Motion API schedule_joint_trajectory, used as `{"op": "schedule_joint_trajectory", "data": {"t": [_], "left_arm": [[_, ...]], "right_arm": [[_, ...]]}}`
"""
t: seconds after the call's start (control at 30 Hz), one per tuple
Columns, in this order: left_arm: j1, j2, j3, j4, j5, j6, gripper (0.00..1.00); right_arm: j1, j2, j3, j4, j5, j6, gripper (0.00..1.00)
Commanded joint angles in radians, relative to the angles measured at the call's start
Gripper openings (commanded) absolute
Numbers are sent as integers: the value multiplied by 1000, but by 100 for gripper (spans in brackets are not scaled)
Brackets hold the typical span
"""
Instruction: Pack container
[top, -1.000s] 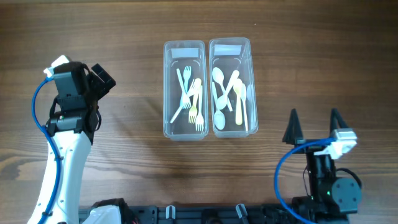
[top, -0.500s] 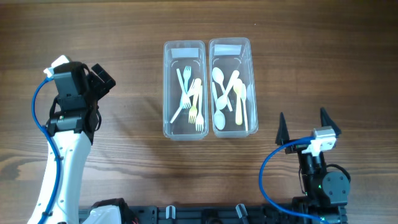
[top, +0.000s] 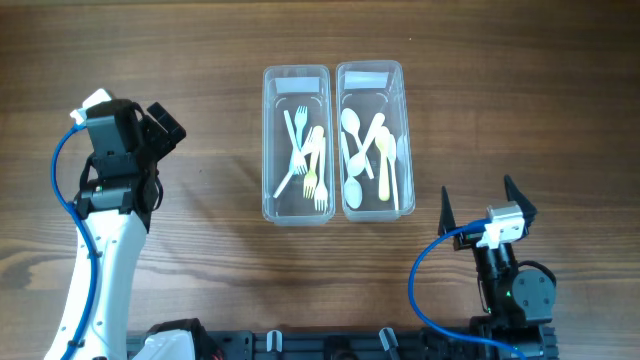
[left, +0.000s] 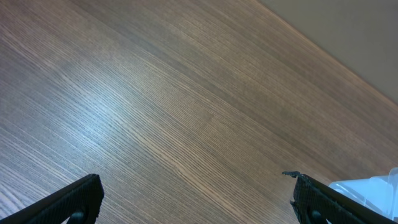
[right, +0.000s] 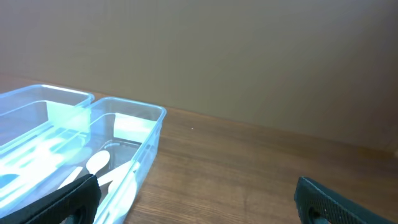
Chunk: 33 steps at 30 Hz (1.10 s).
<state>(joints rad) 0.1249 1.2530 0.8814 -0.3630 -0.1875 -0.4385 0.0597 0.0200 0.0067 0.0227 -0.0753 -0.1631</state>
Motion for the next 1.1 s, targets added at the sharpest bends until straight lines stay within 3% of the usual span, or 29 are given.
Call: {"op": "schedule_joint_trajectory", "data": {"t": [0.0, 0.77, 1.07], "left_arm": [[5, -8, 0, 2, -12, 16, 100], [2, -14, -10, 5, -12, 16, 100], [0, -307, -147, -7, -12, 16, 100]], "right_arm": [[-2, -17, -2, -16, -19, -19, 100], [-2, -16, -2, -16, -19, -19, 100], [-2, -16, -2, -16, -19, -19, 100]]}}
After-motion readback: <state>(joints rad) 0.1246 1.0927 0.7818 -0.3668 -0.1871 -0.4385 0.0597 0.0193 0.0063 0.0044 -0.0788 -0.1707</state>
